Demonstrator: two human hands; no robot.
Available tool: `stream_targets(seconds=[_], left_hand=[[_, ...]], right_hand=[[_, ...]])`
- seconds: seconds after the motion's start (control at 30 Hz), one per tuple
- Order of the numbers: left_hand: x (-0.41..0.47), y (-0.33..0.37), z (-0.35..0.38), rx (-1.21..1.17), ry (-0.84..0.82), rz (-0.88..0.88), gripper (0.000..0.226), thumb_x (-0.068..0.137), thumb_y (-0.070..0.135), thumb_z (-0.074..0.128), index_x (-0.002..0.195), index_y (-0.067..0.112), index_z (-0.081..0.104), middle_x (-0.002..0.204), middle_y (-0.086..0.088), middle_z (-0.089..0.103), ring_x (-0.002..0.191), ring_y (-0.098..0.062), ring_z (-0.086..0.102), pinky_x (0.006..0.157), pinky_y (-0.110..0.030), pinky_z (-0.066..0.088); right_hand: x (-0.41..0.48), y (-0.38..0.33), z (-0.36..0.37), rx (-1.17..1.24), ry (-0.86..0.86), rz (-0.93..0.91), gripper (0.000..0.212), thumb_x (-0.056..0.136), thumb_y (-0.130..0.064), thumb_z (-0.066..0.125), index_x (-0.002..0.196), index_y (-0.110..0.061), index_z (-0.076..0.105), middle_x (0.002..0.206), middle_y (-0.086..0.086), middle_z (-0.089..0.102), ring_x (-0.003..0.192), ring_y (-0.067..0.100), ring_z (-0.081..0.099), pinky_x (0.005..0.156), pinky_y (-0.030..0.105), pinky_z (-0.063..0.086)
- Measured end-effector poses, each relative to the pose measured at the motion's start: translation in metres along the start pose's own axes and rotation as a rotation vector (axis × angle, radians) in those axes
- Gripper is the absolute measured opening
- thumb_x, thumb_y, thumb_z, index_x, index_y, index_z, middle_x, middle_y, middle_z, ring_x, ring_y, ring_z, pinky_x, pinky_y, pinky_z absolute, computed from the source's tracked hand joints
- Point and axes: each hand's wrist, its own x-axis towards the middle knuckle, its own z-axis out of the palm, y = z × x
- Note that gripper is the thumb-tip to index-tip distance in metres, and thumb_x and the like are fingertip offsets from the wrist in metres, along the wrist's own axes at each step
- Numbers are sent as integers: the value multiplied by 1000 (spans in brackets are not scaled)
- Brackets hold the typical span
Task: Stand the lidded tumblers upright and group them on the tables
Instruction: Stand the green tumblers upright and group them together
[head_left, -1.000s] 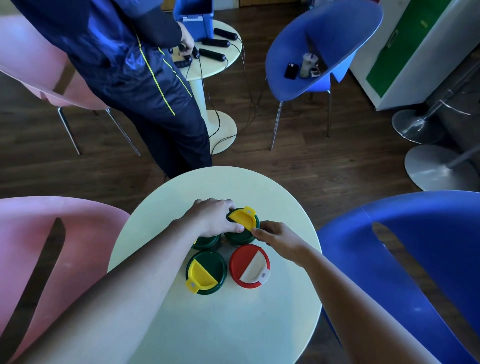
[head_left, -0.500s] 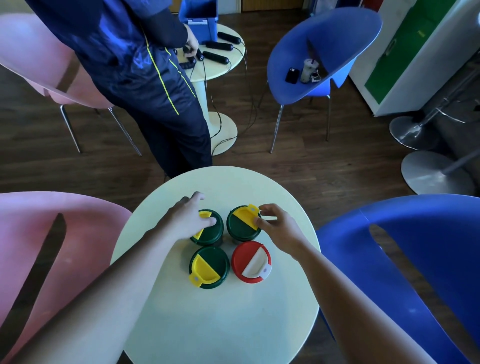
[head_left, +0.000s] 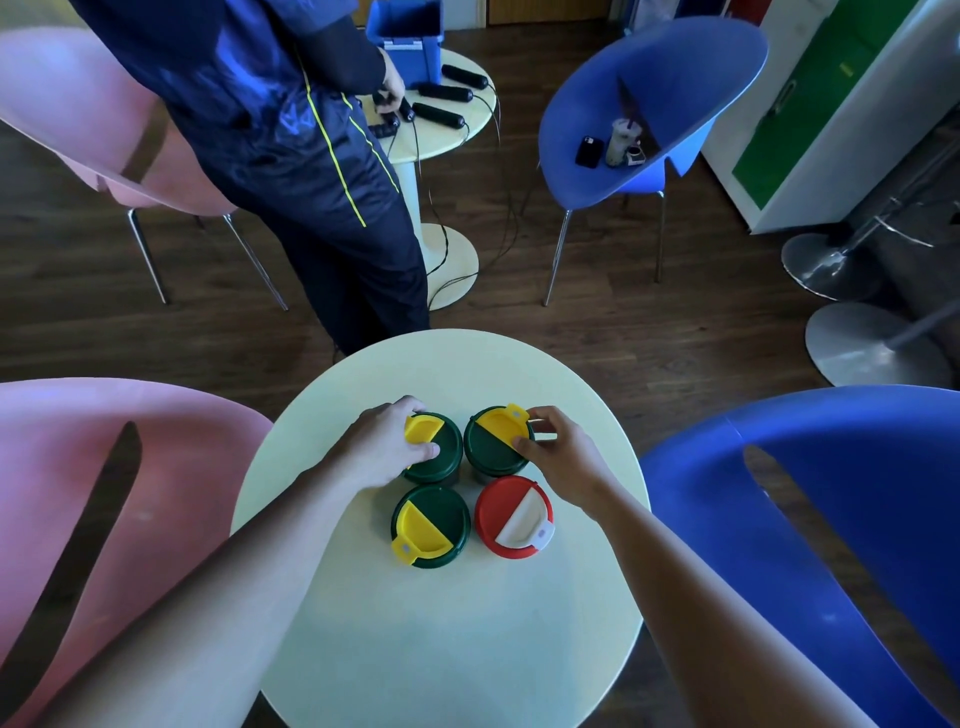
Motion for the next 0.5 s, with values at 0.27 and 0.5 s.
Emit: stream_targets(seconds=[0.27, 0.5], left_hand=[[1, -1, 1, 18, -3, -14, 54, 86, 44, 73, 132, 25, 52, 127, -4, 62, 117, -25, 57, 89, -35, 49], [-2, 4, -3, 44, 28, -11, 61, 87, 51, 67, 139, 27, 44, 145, -2, 48, 123, -26, 54, 98, -41, 47]], right_hand=[[-2, 0, 1, 16, 5, 16, 37, 91, -28, 67, 126, -23, 55, 122, -3, 63, 97, 15, 68, 68, 23, 46], [-6, -5, -5, -6, -4, 14, 36, 91, -33, 66, 125, -24, 55, 123, -4, 60, 96, 16, 68, 62, 22, 44]])
